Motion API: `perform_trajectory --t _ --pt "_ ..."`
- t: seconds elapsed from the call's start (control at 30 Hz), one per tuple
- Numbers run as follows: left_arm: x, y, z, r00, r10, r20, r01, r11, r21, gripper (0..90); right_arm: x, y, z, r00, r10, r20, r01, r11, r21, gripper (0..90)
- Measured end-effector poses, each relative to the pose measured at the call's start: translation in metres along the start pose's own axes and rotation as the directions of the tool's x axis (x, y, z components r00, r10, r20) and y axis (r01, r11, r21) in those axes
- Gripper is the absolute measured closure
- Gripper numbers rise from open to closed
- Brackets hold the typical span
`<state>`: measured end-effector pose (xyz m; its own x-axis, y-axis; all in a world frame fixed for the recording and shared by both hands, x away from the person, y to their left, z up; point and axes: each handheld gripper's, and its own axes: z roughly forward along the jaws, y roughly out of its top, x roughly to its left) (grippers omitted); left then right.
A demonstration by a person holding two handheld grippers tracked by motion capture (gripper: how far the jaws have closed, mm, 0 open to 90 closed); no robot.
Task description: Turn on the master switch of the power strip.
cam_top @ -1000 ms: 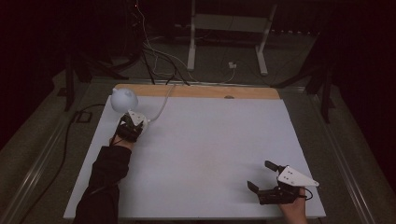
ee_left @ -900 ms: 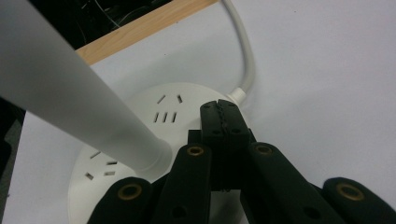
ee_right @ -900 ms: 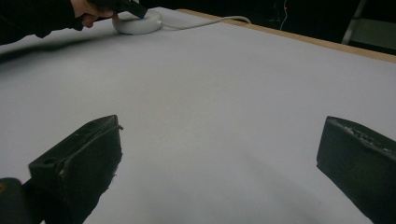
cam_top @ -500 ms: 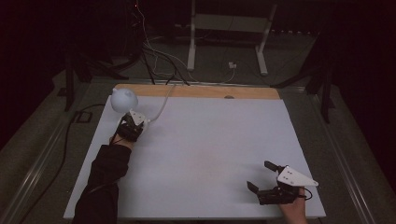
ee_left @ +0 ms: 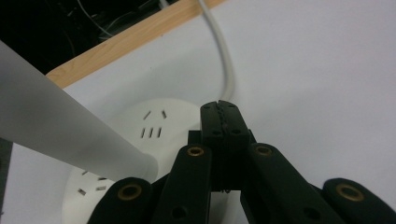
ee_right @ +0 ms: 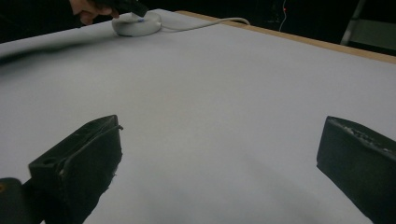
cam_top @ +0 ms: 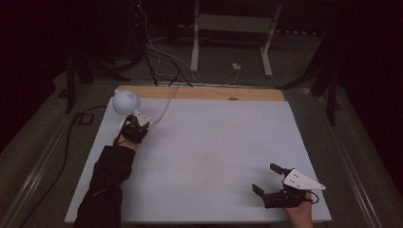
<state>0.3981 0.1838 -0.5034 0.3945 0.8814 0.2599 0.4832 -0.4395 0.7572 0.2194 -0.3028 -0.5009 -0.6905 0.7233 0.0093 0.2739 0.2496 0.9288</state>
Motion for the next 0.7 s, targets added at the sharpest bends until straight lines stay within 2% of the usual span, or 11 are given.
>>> perform_trajectory --t 0.1,0.17,0.2,0.23,0.4,0.47,0.6,0.67,0.7 --pt "0.000 0.005 -0.009 0.9993 -0.033 0.017 0.033 0.9994 -0.011 90.0 0.000 0.000 -0.001 1.0000 -0.002 0.000 0.002 1.000 -0.002 0.0" --pt "0.001 0.006 -0.015 0.9979 -0.049 0.042 0.049 0.9987 -0.010 90.0 0.001 0.001 -0.002 1.0000 -0.002 -0.002 0.002 1.000 -0.005 0.0" --pt "0.001 0.007 -0.018 0.9978 -0.056 0.036 0.056 0.9984 -0.010 90.0 0.001 0.001 -0.001 1.0000 -0.002 -0.002 0.002 1.000 -0.005 0.0" --pt "0.001 0.007 -0.020 0.9964 -0.072 0.046 0.072 0.9973 -0.012 79.4 0.001 0.001 -0.001 1.0000 -0.003 -0.003 0.003 1.000 -0.005 0.0" --pt "0.004 0.008 -0.033 0.9869 -0.141 0.078 0.142 0.9898 -0.011 57.0 0.001 0.001 0.000 1.0000 -0.004 -0.005 0.004 1.000 0.001 0.0" --pt "0.007 0.010 -0.039 0.9792 -0.174 0.105 0.174 0.9847 0.003 42.9 0.001 0.001 0.000 1.0000 -0.005 -0.006 0.005 1.000 0.001 0.0" --pt "0.008 0.015 -0.050 0.9688 -0.206 0.138 0.203 0.9786 0.030 18.5 0.002 0.001 0.000 1.0000 -0.004 -0.004 0.004 1.000 0.003 0.0" --pt "0.007 0.016 -0.056 0.9565 -0.222 0.189 0.218 0.9749 0.045 7.8 0.002 0.002 -0.001 1.0000 -0.006 -0.003 0.006 1.000 -0.002 0.0" --pt "0.006 0.016 -0.059 0.9496 -0.229 0.213 0.223 0.9733 0.053 5.2 0.002 0.002 -0.001 1.0000 -0.006 -0.004 0.006 1.000 -0.002 0.0"
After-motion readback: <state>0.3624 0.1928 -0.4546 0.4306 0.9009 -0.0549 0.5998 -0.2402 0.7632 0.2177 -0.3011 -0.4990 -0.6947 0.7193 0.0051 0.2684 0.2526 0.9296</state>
